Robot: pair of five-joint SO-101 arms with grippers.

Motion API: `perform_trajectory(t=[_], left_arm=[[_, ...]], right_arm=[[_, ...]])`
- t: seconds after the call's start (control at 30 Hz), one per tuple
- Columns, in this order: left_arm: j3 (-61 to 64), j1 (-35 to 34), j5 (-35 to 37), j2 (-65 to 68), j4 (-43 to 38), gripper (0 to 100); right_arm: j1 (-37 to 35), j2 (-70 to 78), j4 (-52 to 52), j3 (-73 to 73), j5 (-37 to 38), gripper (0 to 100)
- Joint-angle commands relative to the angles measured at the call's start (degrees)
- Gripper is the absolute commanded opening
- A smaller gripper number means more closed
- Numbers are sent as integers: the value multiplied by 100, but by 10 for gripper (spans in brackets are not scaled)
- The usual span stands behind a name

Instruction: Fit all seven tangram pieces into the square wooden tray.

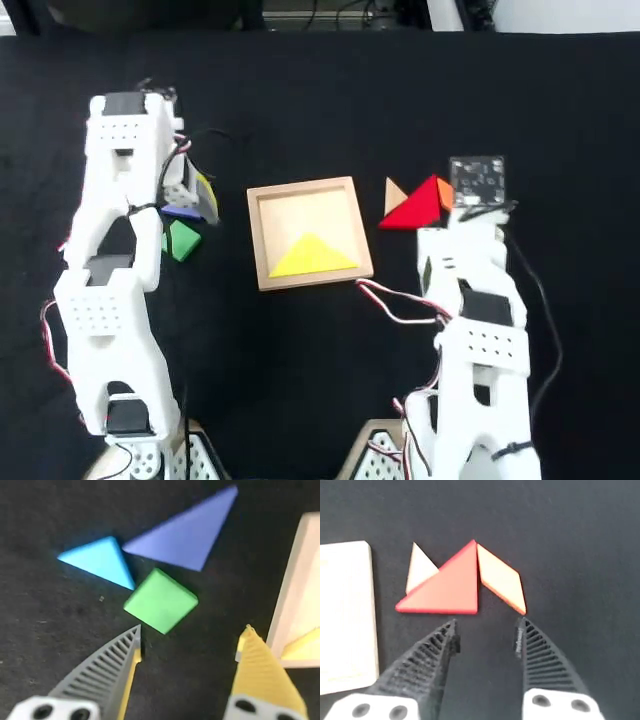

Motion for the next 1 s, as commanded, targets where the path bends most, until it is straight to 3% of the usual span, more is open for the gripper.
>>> perform_trajectory(t=[0.0,0.1,0.2,0.33,0.47,0.6,0.77,0.97], left_arm=[[303,171,-123,-818,0,306],[646,233,-132,-1600,-35,306],[1692,268,-132,-2505,-615,306],[4040,541,-97,-3877,-2233,306],[5815,514,202,-5002,-3851,306],[6114,330,237,-5160,-4044,306],[6088,303,220,-4422,-4132,306],[6009,330,202,-3543,-4554,306]], right_arm=[[-545,532,9,-690,510,165],[-651,1385,0,-1209,607,166],[-571,2413,35,-1912,571,168],[-536,3776,246,-3029,149,169],[-642,4919,1231,-4497,-571,169],[-703,5982,1943,-5895,-1292,170],[-668,7222,2549,-7292,-2330,170],[-615,8215,3789,-8488,-2822,213]])
